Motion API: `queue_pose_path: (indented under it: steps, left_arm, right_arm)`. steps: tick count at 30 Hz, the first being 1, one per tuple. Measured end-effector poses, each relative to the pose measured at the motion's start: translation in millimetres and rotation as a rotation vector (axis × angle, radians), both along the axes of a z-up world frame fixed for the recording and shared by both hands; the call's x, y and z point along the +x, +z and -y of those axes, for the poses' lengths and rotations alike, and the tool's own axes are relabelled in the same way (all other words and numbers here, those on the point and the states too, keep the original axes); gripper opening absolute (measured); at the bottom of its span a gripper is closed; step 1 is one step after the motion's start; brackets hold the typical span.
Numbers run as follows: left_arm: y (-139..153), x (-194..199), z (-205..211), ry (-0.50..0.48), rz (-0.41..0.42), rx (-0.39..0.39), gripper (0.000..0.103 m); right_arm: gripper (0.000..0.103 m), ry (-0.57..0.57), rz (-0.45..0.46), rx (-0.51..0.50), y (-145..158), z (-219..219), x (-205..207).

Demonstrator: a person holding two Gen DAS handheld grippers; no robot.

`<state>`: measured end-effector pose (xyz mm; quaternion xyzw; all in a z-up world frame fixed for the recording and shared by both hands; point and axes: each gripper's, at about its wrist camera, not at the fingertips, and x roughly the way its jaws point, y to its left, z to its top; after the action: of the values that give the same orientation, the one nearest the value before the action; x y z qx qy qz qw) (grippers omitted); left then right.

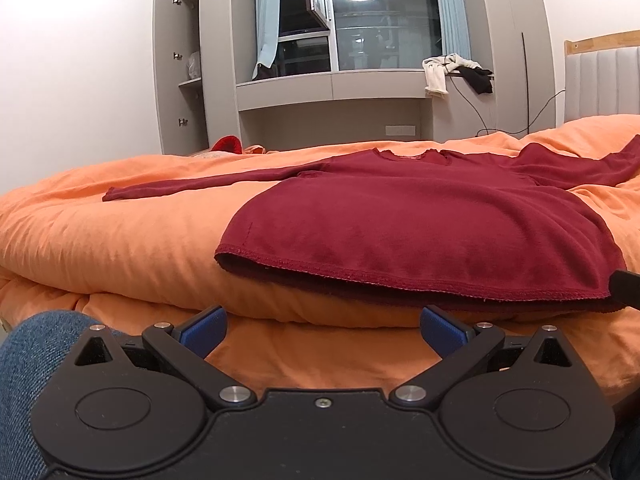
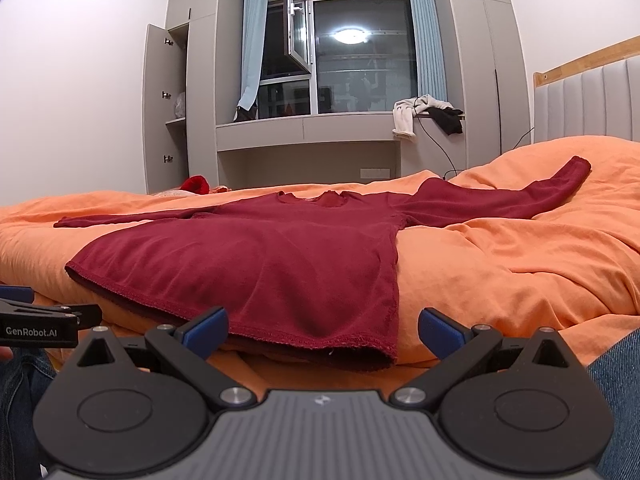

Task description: Fold small clothes

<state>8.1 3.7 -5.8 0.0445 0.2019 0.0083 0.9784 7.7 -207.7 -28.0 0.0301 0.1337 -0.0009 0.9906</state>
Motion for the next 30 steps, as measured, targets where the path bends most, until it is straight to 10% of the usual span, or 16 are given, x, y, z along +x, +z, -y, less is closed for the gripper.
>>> queue_pose_path:
  steps: [16, 30]
  left_arm:
    - [2.1, 7.4, 1.4, 0.02, -0.038, 0.006, 0.103]
    - [68.7, 111.3, 42.5, -0.075, -0.024, 0.044, 0.103]
  right_arm:
    - [0.103, -0.026, -0.028, 0.044, 8.4, 11.6, 1.2]
    - [0.103, -0.152, 0.015, 0.18, 73.6, 151.0, 74.1]
